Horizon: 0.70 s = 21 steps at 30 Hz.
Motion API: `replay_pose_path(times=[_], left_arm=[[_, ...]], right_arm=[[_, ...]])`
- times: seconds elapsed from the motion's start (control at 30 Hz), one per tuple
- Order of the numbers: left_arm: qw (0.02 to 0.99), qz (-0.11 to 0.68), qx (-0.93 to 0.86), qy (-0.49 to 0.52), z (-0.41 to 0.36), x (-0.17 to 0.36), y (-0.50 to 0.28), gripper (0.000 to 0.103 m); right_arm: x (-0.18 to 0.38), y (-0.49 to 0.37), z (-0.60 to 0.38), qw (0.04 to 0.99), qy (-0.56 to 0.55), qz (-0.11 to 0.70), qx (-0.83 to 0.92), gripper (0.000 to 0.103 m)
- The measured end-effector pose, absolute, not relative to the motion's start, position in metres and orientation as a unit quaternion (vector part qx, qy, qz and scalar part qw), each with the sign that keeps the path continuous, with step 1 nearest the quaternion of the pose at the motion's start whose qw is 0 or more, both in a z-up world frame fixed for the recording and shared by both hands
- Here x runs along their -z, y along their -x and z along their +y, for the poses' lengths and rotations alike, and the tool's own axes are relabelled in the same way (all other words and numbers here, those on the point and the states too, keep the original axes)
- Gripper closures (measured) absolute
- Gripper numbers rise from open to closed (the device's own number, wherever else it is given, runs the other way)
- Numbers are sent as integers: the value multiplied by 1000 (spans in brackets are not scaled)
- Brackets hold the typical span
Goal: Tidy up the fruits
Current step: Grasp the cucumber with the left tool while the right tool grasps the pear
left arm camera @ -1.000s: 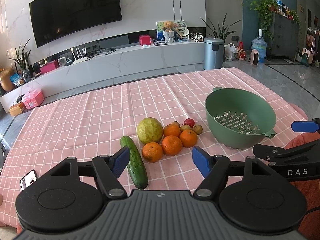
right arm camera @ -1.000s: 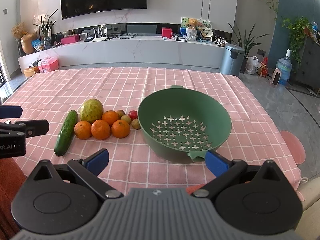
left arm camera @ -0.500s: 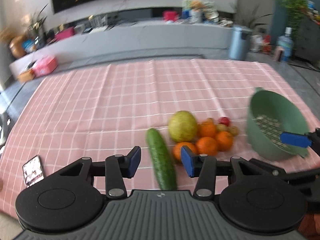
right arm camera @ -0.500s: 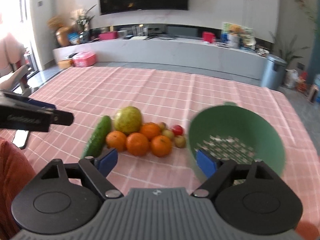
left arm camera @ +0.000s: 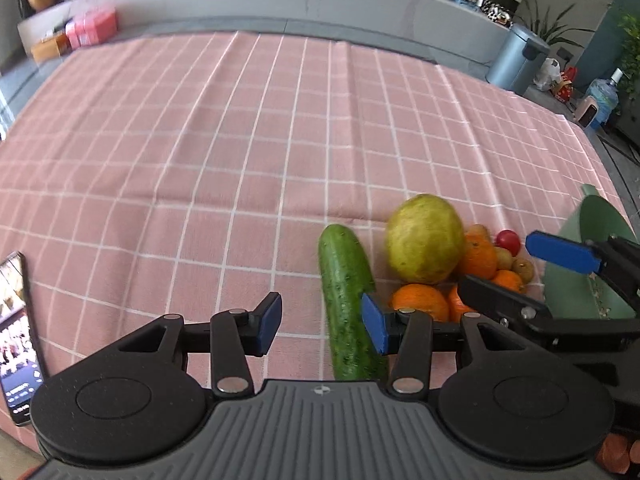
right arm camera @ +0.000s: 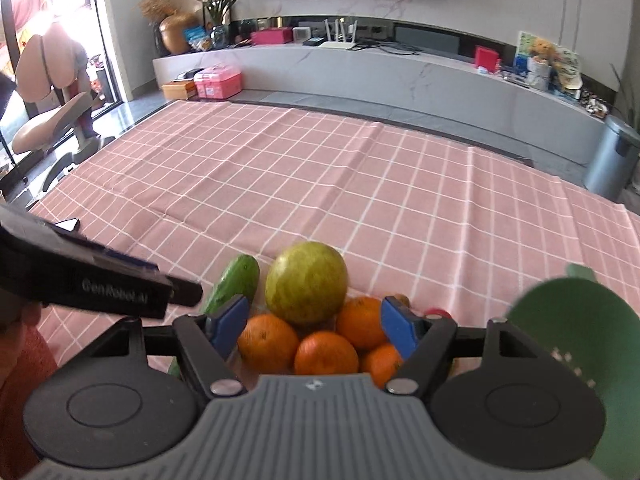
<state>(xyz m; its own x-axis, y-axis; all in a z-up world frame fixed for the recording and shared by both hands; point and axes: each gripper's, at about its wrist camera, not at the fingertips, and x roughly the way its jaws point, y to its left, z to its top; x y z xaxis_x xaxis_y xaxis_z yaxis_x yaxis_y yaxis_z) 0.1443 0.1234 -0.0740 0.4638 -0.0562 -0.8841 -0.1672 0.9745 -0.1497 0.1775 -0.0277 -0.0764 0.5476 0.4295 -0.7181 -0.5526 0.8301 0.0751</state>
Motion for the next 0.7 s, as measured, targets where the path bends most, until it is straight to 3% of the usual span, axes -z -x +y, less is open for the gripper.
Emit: replay_pose_path(times=[0.7], left_arm=[[831,523,9,188,142,94,-160,48]], right_arm=[[107,-234,-14,849,64,425,-308,33]])
